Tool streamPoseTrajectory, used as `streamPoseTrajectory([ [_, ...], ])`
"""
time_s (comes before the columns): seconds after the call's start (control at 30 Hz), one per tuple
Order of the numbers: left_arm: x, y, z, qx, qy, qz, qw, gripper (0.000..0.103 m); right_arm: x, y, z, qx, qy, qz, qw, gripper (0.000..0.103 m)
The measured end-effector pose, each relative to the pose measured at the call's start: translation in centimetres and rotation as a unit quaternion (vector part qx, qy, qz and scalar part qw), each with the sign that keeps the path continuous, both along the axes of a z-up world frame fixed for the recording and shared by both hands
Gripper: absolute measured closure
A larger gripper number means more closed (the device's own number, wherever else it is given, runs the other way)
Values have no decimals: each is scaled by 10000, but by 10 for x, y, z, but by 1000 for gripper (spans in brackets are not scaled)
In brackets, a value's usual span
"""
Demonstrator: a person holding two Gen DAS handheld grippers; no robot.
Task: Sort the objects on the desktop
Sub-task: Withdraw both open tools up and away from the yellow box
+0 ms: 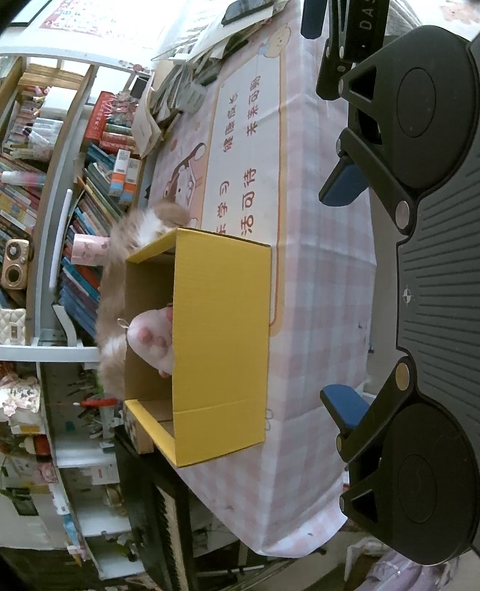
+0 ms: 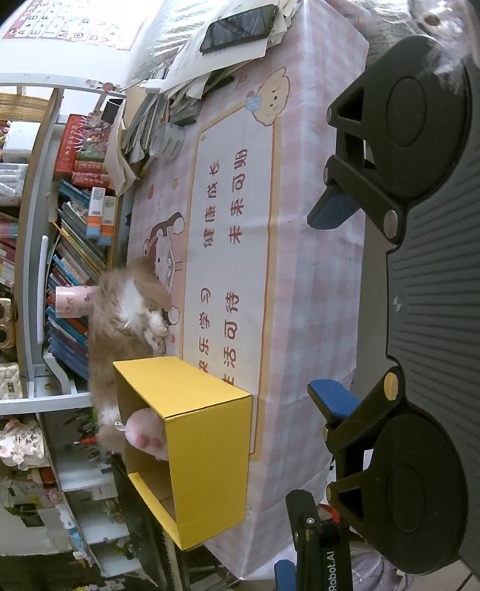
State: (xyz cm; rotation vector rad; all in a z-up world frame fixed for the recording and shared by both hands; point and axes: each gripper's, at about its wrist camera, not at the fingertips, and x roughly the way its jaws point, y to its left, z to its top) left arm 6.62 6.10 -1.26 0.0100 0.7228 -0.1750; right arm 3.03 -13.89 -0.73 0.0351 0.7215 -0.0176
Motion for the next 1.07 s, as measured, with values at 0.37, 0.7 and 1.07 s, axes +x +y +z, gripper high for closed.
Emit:
streamPoseTrajectory([
  [0.37, 1, -3, -3, 3, 52, -53, 10000, 0, 0, -2, 0, 22, 35, -38, 10000, 14],
  [0.7, 4, -3, -3, -31, 111, -64, 9999, 0, 1, -4, -3, 64, 92, 8, 9999, 14],
  [1.07, 8, -1, -6, -197, 210, -3, 9996, 0, 6, -4, -3, 94, 169, 46, 9998, 14],
])
